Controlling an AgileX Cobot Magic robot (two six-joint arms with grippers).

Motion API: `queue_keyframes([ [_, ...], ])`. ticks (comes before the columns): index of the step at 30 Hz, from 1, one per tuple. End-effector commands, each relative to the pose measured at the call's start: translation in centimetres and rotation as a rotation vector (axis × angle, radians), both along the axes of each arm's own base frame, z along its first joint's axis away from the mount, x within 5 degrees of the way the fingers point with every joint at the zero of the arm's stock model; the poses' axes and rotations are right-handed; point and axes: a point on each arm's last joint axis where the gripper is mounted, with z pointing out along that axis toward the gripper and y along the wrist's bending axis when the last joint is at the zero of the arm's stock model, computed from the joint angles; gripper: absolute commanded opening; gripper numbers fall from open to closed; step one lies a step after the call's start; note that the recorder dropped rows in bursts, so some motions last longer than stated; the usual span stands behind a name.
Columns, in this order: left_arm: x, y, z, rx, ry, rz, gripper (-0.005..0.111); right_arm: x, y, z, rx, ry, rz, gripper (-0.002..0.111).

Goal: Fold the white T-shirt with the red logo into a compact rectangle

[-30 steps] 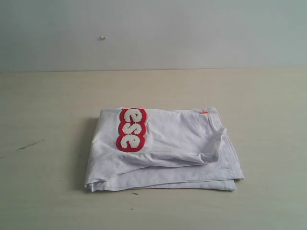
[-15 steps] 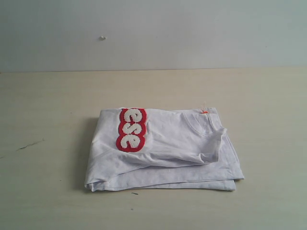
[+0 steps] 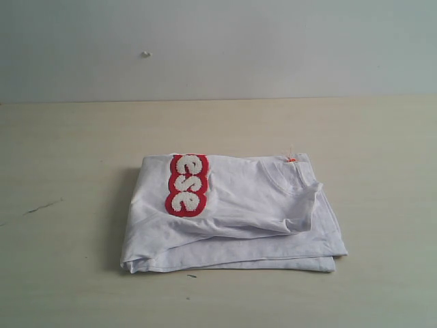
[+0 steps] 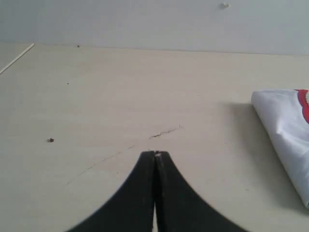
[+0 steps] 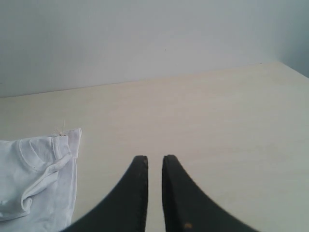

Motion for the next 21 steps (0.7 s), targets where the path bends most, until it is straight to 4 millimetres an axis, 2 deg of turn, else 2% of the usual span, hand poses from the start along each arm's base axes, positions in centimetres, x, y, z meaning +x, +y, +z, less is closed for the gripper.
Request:
queue_keyframes([
  [1, 0.0, -0.04, 0.05, -0.005, -0.017, -0.005, 0.0, -0.04, -0.04, -0.13, -0.008, 0.0, -0.005, 0.014],
  [21, 0.0, -0.04, 0.05, -0.005, -0.017, -0.005, 0.0, -0.02, 0.03, -0.12, 0.017, -0.007, -0.002, 0.014],
])
